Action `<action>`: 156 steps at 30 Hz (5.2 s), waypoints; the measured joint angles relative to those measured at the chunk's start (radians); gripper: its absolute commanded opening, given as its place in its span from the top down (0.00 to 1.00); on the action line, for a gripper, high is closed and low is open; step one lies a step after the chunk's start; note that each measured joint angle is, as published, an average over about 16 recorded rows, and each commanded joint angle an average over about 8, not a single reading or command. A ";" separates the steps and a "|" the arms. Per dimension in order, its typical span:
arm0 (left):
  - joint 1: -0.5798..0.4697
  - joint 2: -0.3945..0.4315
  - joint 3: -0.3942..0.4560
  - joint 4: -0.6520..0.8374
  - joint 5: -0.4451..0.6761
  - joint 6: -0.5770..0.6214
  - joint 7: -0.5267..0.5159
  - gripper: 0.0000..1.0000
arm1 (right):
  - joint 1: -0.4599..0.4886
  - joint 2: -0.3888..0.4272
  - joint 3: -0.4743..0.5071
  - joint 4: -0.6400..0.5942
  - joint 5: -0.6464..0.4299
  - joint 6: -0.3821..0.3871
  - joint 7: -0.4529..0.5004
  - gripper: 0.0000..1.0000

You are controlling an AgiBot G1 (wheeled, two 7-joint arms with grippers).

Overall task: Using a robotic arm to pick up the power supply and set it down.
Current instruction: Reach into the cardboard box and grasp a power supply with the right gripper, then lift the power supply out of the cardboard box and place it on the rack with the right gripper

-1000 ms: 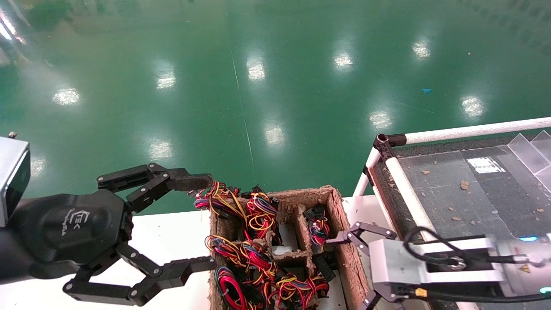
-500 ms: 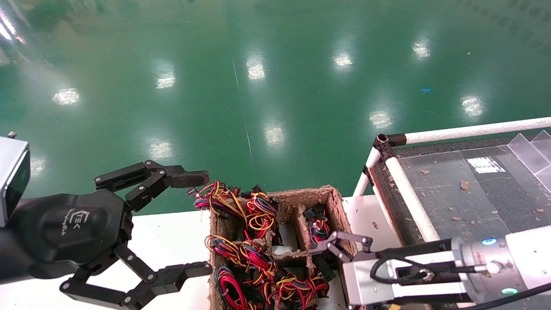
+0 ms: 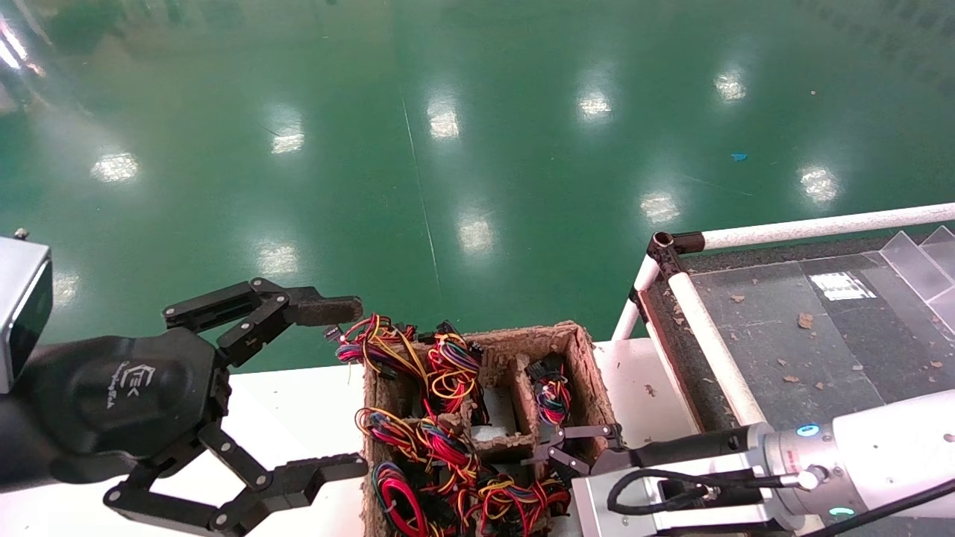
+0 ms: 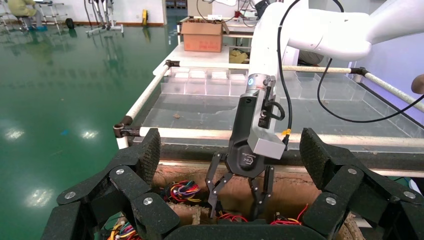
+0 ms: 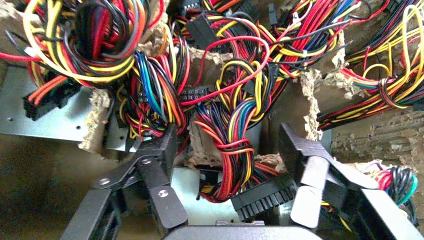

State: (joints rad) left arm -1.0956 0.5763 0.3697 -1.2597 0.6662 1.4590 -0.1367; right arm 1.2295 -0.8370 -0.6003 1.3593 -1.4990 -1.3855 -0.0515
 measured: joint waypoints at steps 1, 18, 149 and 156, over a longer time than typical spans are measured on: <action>0.000 0.000 0.000 0.000 0.000 0.000 0.000 0.00 | -0.001 -0.002 -0.001 0.000 -0.004 0.004 -0.002 1.00; 0.000 0.000 0.000 0.000 0.000 0.000 0.000 0.00 | -0.018 -0.011 -0.004 0.000 -0.040 0.048 -0.014 1.00; 0.000 0.000 0.001 0.000 -0.001 0.000 0.001 0.00 | 0.291 0.062 0.230 -0.534 0.001 0.324 -0.176 0.03; 0.000 0.000 0.001 0.000 -0.001 0.000 0.001 0.00 | 0.314 0.061 0.219 -0.565 -0.004 0.286 -0.182 0.00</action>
State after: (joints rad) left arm -1.0959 0.5759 0.3708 -1.2597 0.6654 1.4585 -0.1362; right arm 1.5432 -0.7760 -0.3816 0.7947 -1.5029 -1.0999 -0.2336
